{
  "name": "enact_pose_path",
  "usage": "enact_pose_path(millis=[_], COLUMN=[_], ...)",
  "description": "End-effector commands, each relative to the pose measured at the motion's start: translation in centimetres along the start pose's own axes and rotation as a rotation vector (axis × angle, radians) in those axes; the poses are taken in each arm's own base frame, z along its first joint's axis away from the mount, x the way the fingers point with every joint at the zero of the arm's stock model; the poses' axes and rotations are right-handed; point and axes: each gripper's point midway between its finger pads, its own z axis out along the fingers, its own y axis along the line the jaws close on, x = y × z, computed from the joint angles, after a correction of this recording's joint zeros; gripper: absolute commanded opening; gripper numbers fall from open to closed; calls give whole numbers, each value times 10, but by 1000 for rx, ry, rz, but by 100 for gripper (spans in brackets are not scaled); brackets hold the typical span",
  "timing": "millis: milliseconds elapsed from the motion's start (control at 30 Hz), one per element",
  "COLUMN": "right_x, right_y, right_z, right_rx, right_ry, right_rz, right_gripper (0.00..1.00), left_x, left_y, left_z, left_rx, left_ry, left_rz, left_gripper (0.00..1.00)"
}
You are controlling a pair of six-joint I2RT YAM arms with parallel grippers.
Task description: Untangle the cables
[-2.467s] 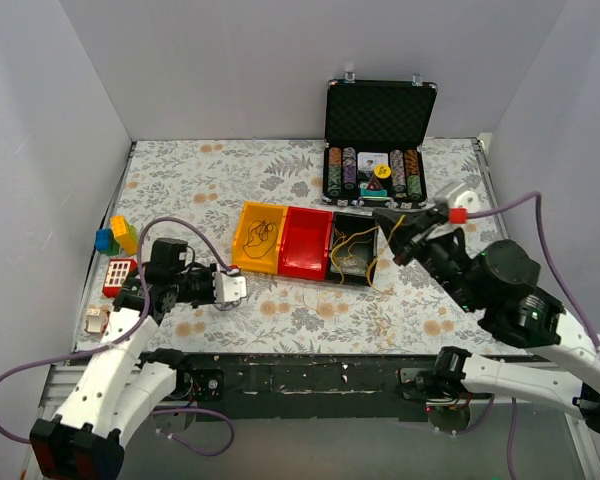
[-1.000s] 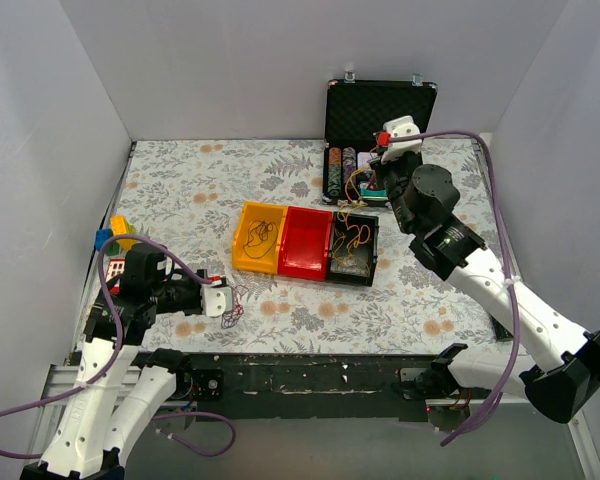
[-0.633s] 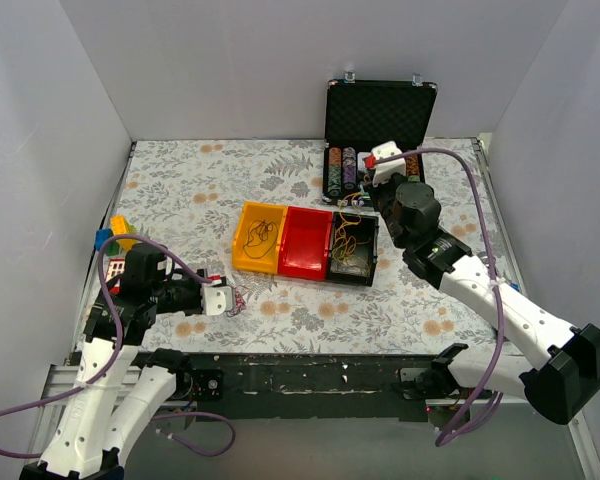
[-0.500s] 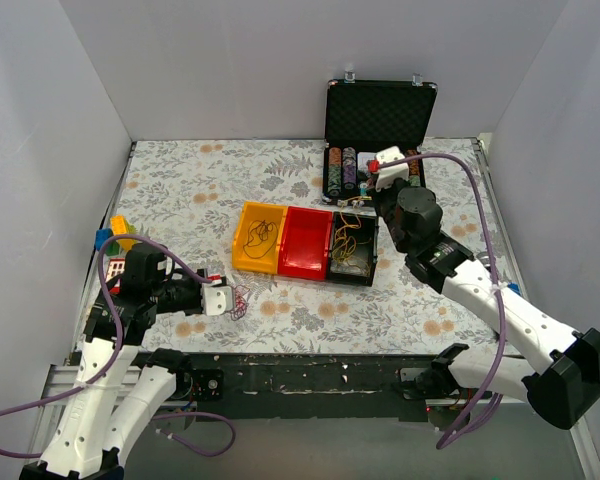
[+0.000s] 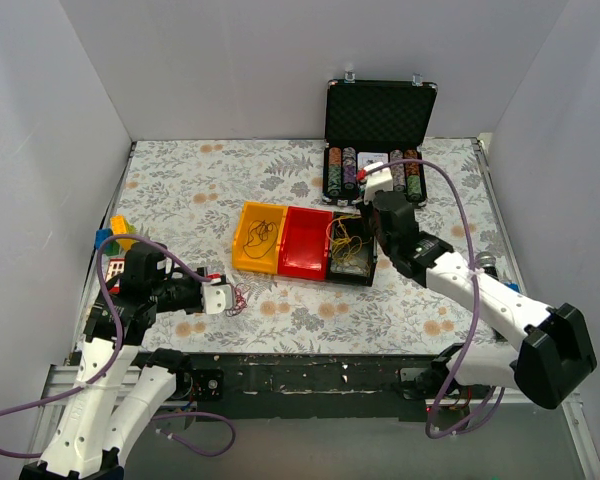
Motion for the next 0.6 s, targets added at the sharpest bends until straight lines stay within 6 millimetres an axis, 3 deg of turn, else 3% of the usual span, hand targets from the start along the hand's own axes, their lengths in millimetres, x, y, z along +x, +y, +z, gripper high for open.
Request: enact_pose_path(millis=[0, 167, 267, 567], right_x=[36, 65, 73, 102], right_y=[7, 2, 0, 24], right_z=[8, 14, 20, 54], right_rx=[8, 51, 69, 17], right_ry=[107, 227, 264, 392], right_rz=[63, 61, 57, 45], right_gripper=[1, 1, 1, 1], left_x=[-8, -6, -5, -6], left_y=[1, 1, -1, 1], left_z=[0, 2, 3, 3], left_rx=[-2, -1, 0, -7], left_ry=[-33, -32, -32, -40], left_rz=[12, 11, 5, 8], left_gripper=[0, 0, 0, 0])
